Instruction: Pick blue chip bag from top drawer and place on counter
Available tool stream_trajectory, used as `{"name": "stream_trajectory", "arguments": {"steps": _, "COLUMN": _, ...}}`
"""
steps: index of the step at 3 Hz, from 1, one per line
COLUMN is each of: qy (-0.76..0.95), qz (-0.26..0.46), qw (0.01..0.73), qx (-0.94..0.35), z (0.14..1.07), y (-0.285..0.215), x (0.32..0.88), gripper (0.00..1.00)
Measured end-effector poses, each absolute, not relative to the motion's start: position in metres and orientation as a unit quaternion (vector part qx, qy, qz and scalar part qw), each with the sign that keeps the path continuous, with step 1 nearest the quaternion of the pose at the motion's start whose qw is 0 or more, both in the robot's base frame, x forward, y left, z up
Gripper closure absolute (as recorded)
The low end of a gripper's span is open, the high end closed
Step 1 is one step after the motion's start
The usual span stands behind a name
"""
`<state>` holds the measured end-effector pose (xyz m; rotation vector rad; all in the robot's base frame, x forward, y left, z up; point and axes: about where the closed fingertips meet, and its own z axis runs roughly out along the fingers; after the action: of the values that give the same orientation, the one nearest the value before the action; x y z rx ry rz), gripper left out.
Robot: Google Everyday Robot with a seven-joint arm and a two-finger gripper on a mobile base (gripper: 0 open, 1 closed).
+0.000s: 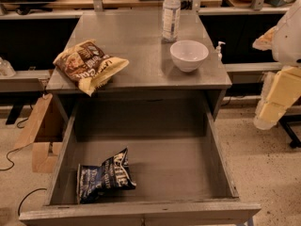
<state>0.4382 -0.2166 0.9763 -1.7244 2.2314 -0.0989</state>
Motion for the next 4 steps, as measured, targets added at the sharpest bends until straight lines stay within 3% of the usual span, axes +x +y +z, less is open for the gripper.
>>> {"name": "stream_trajectory", "arguments": {"steps": 2, "qy": 0.761, "qz": -0.037, "qw": 0.176, "qx": -0.623, "z": 0.968, "y": -0.199, "x": 0.457, "gripper": 0.00}}
{"name": "stream_trajectory", "arguments": {"steps": 4, "qy": 0.717, "qz": 0.007, "qw": 0.184, "qx": -0.673, "z": 0.824, "y": -0.104, "x": 0.499, "gripper": 0.00}}
